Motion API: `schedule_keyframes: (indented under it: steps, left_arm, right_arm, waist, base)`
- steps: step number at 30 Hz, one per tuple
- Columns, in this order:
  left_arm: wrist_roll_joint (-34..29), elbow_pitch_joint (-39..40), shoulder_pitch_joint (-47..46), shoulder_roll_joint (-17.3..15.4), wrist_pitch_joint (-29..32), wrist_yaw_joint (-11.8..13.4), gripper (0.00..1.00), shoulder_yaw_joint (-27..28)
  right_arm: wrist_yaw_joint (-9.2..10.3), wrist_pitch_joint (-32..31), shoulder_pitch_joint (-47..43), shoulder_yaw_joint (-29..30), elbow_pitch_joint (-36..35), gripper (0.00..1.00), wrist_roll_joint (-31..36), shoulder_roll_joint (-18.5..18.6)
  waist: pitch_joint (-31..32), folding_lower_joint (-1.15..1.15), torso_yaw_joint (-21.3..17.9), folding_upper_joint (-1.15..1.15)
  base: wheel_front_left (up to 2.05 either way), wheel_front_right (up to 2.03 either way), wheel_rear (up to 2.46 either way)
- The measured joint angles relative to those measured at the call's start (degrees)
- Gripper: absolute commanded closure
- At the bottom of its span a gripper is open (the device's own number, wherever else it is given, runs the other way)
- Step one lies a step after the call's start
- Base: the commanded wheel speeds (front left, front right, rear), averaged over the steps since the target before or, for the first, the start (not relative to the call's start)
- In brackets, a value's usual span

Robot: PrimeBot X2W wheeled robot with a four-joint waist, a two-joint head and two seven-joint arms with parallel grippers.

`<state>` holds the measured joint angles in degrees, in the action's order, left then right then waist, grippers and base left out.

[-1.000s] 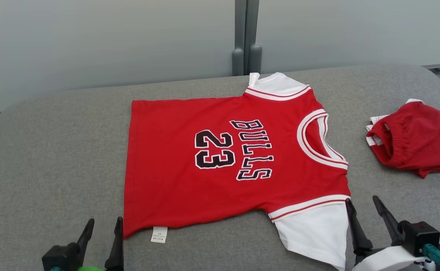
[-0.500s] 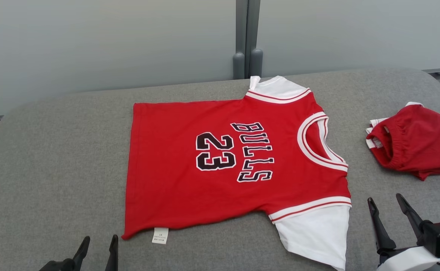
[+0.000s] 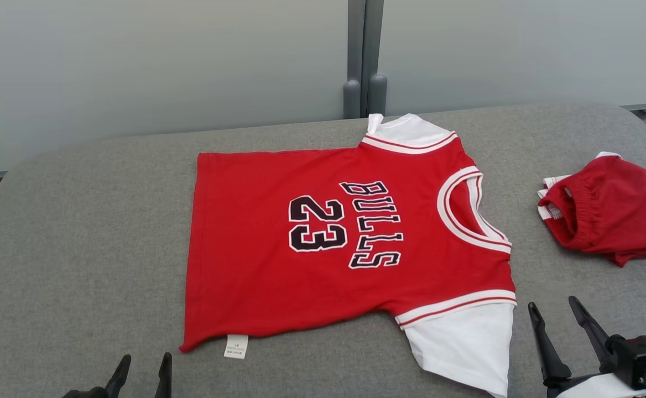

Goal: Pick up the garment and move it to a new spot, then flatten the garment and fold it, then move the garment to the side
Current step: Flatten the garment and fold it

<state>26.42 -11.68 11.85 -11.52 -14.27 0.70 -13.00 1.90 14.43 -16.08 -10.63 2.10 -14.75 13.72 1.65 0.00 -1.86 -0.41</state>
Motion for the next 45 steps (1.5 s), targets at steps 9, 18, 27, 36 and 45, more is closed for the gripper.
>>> schedule_keyframes:
  steps: [9, 18, 27, 36, 45]
  left_arm:
    - [-0.49, -0.51, 0.08, 1.3, 0.0, -0.78, 0.0, 0.52]
    - [-1.72, -0.83, 0.1, 1.64, 0.0, -1.79, 0.0, 1.35]
    - [-3.02, -1.52, 0.08, 1.63, 0.0, -3.16, 0.0, 0.49]
    - [-3.5, -2.1, 0.07, 1.64, 0.0, -3.3, 0.0, 0.96]
    - [-3.69, -2.3, 0.05, 1.89, 0.0, -3.74, 0.0, 1.31]
  right_arm:
    - [-2.53, -0.01, -3.43, -1.86, 4.8, 0.0, 0.08, -1.62]
    - [-4.58, -0.01, -4.23, -4.34, 13.35, 0.0, -1.4, -3.63]
    - [-5.5, -0.01, -0.66, -4.74, 19.53, 0.0, -3.0, -6.39]
    - [-6.43, -0.01, 2.81, -5.09, 25.4, 0.28, -3.5, -7.31]
    - [-7.19, 0.0, 5.26, -4.85, 28.29, 1.0, -5.75, -8.38]
  waist:
    - [-0.61, 0.0, -0.11, 0.0]
    - [-1.43, 0.0, -0.47, 0.0]
    - [-1.29, 0.0, 0.18, 0.0]
    - [-1.19, 0.0, 0.87, 0.0]
    - [-1.26, 0.0, 0.63, 0.0]
  base:
    - [0.0, 0.0, 0.0]
    - [0.0, 0.0, 0.0]
    - [0.0, 0.0, 0.0]
    - [0.0, 0.0, 0.0]
    - [0.0, 0.0, 0.0]
